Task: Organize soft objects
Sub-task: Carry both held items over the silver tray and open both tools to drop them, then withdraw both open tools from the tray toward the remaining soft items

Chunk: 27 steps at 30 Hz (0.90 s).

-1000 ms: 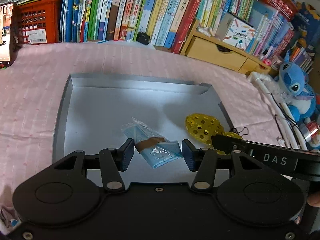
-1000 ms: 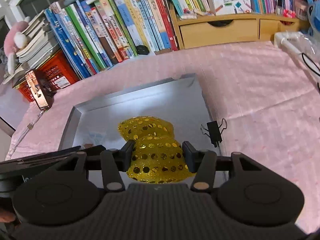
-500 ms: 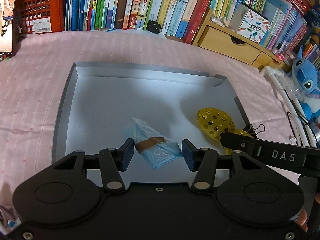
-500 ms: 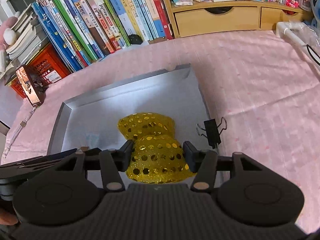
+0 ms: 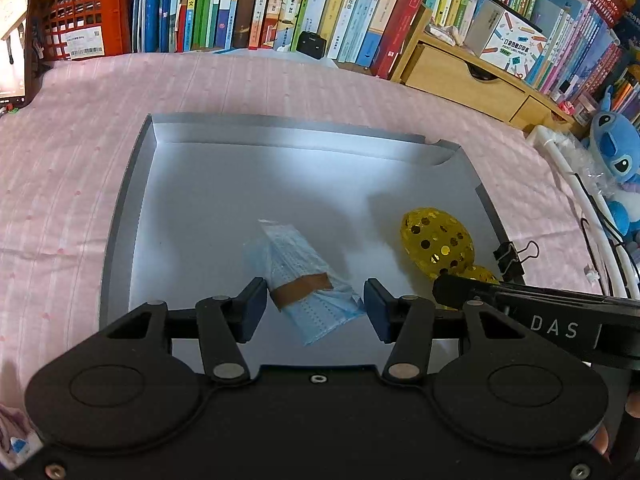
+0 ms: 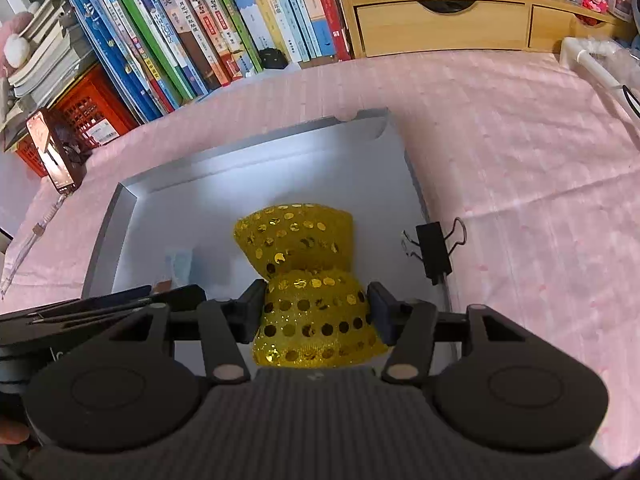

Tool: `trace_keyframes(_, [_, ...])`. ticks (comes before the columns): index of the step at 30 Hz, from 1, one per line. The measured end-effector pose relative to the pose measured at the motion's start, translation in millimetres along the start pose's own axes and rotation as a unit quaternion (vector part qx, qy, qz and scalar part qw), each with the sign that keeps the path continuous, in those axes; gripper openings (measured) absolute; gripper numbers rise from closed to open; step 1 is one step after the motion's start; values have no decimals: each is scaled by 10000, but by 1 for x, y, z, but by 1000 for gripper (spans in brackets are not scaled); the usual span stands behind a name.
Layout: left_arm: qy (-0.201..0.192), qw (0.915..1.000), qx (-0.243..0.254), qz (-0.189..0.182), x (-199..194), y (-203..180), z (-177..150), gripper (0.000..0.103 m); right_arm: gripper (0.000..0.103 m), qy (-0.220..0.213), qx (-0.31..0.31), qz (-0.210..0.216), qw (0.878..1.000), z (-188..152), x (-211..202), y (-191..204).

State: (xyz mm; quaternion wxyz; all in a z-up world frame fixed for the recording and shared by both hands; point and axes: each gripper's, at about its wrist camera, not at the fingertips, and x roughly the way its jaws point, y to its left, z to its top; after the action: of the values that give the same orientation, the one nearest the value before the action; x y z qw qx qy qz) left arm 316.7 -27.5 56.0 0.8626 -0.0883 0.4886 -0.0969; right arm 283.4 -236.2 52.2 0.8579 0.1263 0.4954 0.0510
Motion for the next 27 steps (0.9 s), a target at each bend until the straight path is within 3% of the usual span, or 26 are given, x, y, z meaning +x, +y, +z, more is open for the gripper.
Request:
trace_keyframes(8, [85,9999,-67,5,0,2,2,59,68,34,-11,-20,10000,-1,2,-2])
trace_keyframes(12, [46,9999,-126,20,-6,5,3,77,75,-5,45,-68,10000,-1,1,-6])
trace_keyframes(27, [-499,9983,287,-76,-57,-11,-4,86,82,-600,-93,67,9981,-7,-41,-6])
